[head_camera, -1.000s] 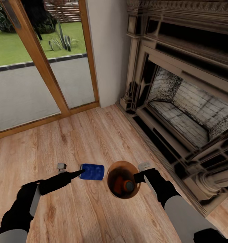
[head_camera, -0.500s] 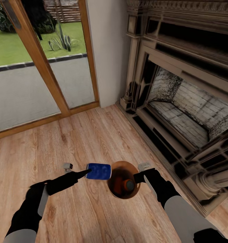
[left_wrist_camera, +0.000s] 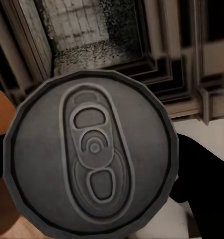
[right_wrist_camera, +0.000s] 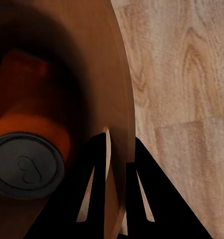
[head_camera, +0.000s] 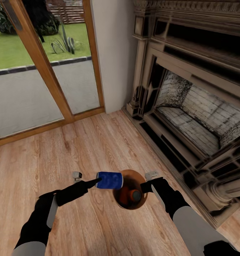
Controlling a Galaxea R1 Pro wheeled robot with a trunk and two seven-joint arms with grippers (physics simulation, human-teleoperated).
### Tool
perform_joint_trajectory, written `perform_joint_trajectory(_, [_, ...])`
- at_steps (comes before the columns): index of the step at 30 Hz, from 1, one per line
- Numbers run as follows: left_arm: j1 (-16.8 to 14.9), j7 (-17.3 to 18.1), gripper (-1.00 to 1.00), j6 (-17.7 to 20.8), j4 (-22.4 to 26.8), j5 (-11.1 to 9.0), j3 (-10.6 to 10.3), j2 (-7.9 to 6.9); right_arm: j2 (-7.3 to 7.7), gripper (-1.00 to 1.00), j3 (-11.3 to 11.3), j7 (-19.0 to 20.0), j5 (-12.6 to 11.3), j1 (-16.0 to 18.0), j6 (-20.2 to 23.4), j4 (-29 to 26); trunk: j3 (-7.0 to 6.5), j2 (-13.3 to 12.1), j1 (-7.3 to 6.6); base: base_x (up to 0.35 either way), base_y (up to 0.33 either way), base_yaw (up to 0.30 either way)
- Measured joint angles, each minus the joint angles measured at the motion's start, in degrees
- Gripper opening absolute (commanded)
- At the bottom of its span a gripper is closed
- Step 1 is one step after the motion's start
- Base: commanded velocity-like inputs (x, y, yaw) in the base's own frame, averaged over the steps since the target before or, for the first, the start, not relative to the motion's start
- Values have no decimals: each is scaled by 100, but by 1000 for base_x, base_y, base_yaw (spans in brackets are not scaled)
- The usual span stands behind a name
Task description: Put the three can of soda from the living room inside the tash can in the kitchen.
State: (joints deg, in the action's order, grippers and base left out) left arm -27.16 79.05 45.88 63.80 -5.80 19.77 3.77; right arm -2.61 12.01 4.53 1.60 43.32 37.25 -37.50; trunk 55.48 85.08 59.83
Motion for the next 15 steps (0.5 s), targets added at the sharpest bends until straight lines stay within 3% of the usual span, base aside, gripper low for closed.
perform_joint_trajectory(5, [0,-175,-100,-12,-6,16,-17,143,-1,-100,0,0,-2,0,0,0,0,0,0,0,0,0])
perform_joint_trajectory(7, [0,-390,-100,-18,-7,14,-105,174,-1,-100,0,0,0,0,0,0,0,0,0,0,0,0])
perform_joint_trajectory(10, [0,-672,-100,-30,-15,16,-399,195,-1,-100,0,0,0,0,0,0,0,0,0,0,0,0])
perform_joint_trajectory(15, [0,-866,-100,-40,-29,23,-577,208,-1,-100,0,0,2,0,0,0,0,0,0,0,0,0])
